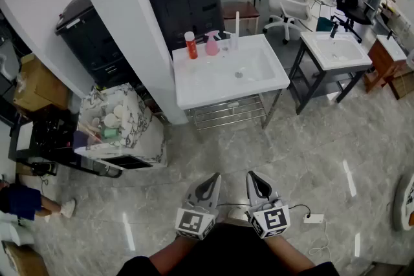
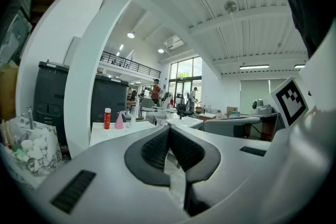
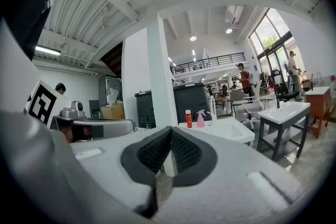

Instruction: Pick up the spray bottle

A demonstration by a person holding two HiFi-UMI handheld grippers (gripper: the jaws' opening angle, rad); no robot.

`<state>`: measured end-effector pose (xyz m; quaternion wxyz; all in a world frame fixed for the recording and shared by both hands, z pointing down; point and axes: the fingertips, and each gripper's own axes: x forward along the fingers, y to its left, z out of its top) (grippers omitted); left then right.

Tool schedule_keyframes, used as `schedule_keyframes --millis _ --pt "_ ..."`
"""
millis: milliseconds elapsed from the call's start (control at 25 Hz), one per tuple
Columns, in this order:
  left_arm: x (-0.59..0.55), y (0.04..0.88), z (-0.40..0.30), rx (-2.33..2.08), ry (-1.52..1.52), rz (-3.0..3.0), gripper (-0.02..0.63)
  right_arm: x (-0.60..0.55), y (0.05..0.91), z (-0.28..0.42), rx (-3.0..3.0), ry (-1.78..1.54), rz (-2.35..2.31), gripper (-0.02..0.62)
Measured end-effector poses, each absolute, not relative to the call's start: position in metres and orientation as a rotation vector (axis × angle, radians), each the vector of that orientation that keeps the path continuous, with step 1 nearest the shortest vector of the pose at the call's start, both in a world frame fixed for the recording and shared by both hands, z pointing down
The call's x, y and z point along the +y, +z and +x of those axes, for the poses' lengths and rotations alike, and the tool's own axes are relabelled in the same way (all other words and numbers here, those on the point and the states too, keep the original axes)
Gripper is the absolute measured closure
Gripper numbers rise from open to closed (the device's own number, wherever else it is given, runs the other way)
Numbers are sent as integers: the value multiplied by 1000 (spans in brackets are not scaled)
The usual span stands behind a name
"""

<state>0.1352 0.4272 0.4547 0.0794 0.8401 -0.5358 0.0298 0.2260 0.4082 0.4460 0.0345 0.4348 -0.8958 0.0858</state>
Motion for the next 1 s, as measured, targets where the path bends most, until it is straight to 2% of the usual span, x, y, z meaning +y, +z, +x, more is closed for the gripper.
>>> schedule_keyframes --millis 520,1000 --pt "437 464 144 -1689 97 2508 589 427 461 233 -2825 289 1230 597" --pt "350 479 132 -1637 51 2481 589 339 475 218 -2795 289 1239 597"
